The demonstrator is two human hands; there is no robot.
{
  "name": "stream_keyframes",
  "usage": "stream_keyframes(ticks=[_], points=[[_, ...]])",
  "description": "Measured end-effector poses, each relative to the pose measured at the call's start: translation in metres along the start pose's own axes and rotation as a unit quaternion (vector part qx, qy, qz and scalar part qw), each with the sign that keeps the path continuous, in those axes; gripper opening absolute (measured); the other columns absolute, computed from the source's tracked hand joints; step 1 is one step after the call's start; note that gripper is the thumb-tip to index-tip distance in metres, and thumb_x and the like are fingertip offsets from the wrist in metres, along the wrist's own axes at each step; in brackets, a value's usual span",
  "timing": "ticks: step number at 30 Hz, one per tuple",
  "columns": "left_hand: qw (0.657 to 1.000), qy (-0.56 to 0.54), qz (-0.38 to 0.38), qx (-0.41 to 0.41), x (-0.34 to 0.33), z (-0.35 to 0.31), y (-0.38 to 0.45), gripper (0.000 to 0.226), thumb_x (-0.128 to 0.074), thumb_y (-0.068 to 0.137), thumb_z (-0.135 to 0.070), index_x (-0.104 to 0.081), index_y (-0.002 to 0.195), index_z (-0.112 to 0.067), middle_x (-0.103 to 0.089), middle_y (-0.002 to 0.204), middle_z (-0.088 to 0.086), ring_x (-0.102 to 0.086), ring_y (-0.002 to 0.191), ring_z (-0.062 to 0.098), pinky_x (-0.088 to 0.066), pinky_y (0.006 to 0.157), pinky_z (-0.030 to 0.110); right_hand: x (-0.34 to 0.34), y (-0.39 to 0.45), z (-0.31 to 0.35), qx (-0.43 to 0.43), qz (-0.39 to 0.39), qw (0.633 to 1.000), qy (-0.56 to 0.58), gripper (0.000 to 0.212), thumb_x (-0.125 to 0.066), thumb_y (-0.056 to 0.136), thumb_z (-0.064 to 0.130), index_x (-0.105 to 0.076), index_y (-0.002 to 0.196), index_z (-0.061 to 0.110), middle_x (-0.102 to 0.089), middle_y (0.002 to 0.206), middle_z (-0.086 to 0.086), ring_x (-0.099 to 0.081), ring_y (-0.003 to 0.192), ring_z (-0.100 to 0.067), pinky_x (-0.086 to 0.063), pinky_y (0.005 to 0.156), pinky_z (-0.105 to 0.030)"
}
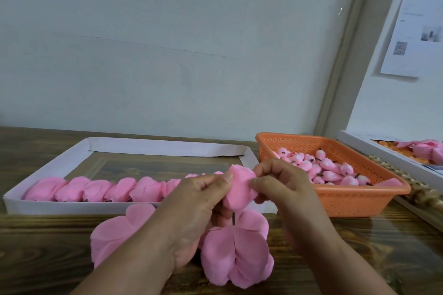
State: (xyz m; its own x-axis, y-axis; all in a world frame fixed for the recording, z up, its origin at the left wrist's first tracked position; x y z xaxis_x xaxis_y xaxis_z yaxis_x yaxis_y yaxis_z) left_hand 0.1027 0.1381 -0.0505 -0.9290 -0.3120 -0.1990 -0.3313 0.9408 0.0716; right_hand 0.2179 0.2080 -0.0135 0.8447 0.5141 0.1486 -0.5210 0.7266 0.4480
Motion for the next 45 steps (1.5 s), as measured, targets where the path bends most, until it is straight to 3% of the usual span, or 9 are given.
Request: stream_keyframes(ticks=[5,9,11,13,19,22,28,33,45], points=[[1.000,-0.014,0.020,-0.008,-0.003,-0.005,-0.001,0.034,-0.056,0.074,-0.039,-0.076,0.070,-0.012,-0.055,0.058,0.001,-0.046,0.049,0.007,-0.042,0.047,0.018,0.000,0.000,-0.001,0.002,-0.011,1.000,-0.008,0.013,-0.070,0.074,-0.004,-0.058,0.074,-0.001,-0.058,0.060,-0.009,-0.054,0.055,-0.012,-0.046,0.054,-0.024],[0.999,-0.017,-0.006,-0.027,0.001,-0.006,0.000,0.034,-0.058,0.069,-0.044,-0.072,0.066,-0.012,-0.053,0.057,0.001,-0.048,0.050,0.008,-0.045,0.049,0.021,0.004,-0.011,0.021,0.161,-0.135,0.956,-0.207,0.025,-0.075,0.074,0.011,-0.052,0.064,0.014,-0.049,0.058,0.004,-0.045,0.055,-0.009,-0.036,0.052,-0.014],[0.999,-0.009,-0.021,-0.049,0.001,-0.007,0.000,0.033,-0.058,0.068,-0.047,-0.070,0.063,-0.016,-0.052,0.057,0.000,-0.047,0.054,0.010,-0.044,0.054,0.024,-0.005,-0.017,0.028,0.213,-0.128,0.942,-0.227,0.018,-0.069,0.072,0.014,-0.055,0.063,0.019,-0.052,0.061,0.007,-0.047,0.059,-0.007,-0.036,0.055,-0.011],[0.997,-0.008,-0.027,-0.071,0.002,-0.010,0.000,0.032,-0.057,0.069,-0.047,-0.071,0.062,-0.019,-0.055,0.060,0.002,-0.047,0.060,0.013,-0.042,0.058,0.026,-0.013,-0.019,0.025,0.198,-0.096,0.957,-0.190,0.007,-0.069,0.069,0.017,-0.063,0.070,0.021,-0.057,0.067,0.005,-0.050,0.061,-0.008,-0.040,0.057,-0.014],[0.994,-0.013,-0.023,-0.102,0.004,-0.014,0.002,0.039,-0.059,0.064,-0.053,-0.075,0.075,-0.018,-0.061,0.068,0.007,-0.049,0.069,0.020,-0.046,0.067,0.033,-0.014,-0.016,0.017,0.118,-0.068,0.986,-0.100,0.024,-0.080,0.067,0.004,-0.072,0.080,0.023,-0.055,0.067,0.003,-0.049,0.060,-0.008,-0.041,0.057,-0.014],[0.995,-0.015,-0.019,-0.099,0.005,-0.014,0.003,0.044,-0.060,0.063,-0.053,-0.077,0.083,-0.017,-0.066,0.083,0.025,-0.054,0.077,0.026,-0.050,0.079,0.044,-0.017,-0.016,0.013,0.088,-0.052,0.993,-0.062,0.028,-0.080,0.068,0.003,-0.073,0.083,0.026,-0.057,0.069,0.003,-0.054,0.064,-0.016,-0.047,0.060,-0.020],[0.994,-0.010,-0.013,-0.106,0.003,-0.013,0.003,0.049,-0.060,0.064,-0.052,-0.074,0.079,-0.008,-0.059,0.066,0.006,-0.049,0.061,0.014,-0.044,0.057,0.023,-0.015,-0.013,0.008,0.045,-0.044,0.998,0.009,0.022,-0.077,0.069,0.001,-0.075,0.078,0.021,-0.065,0.083,-0.008,-0.063,0.074,-0.023,-0.052,0.070,-0.029],[0.994,0.007,0.009,-0.106,0.002,-0.014,0.001,0.054,-0.061,0.062,-0.056,-0.074,0.087,-0.010,-0.056,0.073,0.010,-0.048,0.061,0.012,-0.043,0.056,0.023,-0.011,-0.007,0.013,0.025,0.034,0.996,0.085,0.012,-0.068,0.075,-0.005,-0.074,0.076,0.005,-0.073,0.078,-0.008,-0.066,0.072,-0.014,-0.051,0.067,-0.022],[0.993,0.039,0.038,-0.105,-0.002,-0.014,0.000,0.054,-0.061,0.063,-0.057,-0.074,0.089,-0.011,-0.058,0.071,0.008,-0.048,0.059,0.010,-0.044,0.055,0.021,-0.005,-0.002,0.003,-0.017,0.075,0.992,0.100,0.010,-0.077,0.063,0.005,-0.068,0.067,0.008,-0.067,0.067,-0.011,-0.062,0.065,-0.019,-0.053,0.064,-0.026]])
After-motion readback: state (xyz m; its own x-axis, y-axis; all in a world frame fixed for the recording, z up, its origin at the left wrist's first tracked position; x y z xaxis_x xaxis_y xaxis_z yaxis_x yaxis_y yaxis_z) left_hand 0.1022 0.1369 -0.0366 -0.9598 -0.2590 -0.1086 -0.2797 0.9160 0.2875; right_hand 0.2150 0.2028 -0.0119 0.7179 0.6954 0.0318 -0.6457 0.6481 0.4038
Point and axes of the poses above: each hand's wrist, its own y-axis towards the middle knuckle, its own x-axis out of the back of the hand, z = x × y, the point moved 6 cm from there along y, towards the middle knuckle
